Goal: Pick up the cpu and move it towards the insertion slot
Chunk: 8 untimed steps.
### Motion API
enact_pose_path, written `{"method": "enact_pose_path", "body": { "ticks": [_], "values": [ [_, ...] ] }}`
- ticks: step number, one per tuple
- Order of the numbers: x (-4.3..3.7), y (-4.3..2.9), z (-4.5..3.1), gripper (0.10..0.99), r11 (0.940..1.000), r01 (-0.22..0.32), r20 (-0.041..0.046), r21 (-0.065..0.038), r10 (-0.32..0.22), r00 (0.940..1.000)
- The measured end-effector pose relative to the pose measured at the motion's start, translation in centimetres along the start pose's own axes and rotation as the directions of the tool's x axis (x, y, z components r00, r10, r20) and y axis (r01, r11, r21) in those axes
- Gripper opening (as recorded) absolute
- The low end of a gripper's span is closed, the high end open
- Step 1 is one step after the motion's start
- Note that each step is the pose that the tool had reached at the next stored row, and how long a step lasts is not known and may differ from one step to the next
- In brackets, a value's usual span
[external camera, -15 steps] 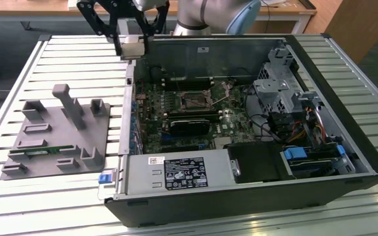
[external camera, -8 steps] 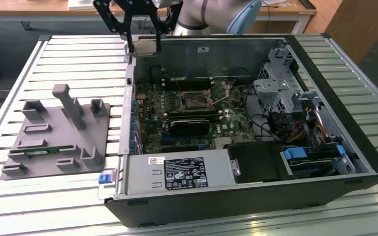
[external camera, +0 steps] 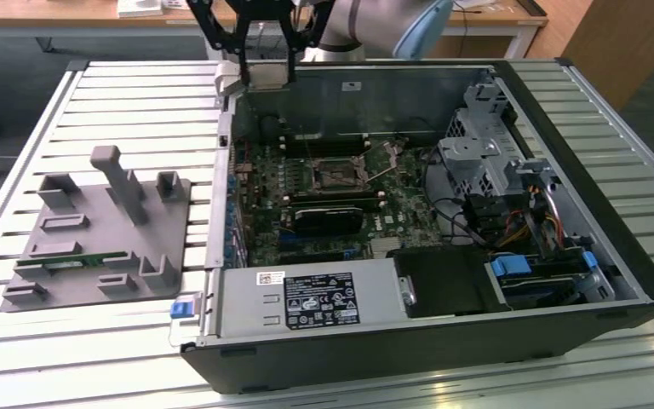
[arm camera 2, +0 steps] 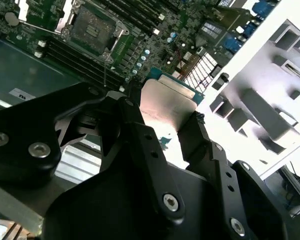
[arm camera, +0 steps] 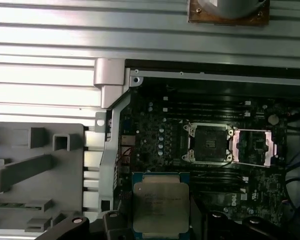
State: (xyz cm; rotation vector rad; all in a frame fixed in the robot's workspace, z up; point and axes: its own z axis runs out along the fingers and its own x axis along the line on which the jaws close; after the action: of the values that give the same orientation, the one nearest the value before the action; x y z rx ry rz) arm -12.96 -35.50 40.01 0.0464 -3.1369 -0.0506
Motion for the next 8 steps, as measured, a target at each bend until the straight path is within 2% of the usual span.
{"method": "enact_pose_path", "body": {
  "ticks": [8],
  "values": [
    [-1.88, 1.22, 0.07, 0.541, 1.0000, 0.000, 0.0000, 0.000, 0.000, 1.0000]
  ]
}}
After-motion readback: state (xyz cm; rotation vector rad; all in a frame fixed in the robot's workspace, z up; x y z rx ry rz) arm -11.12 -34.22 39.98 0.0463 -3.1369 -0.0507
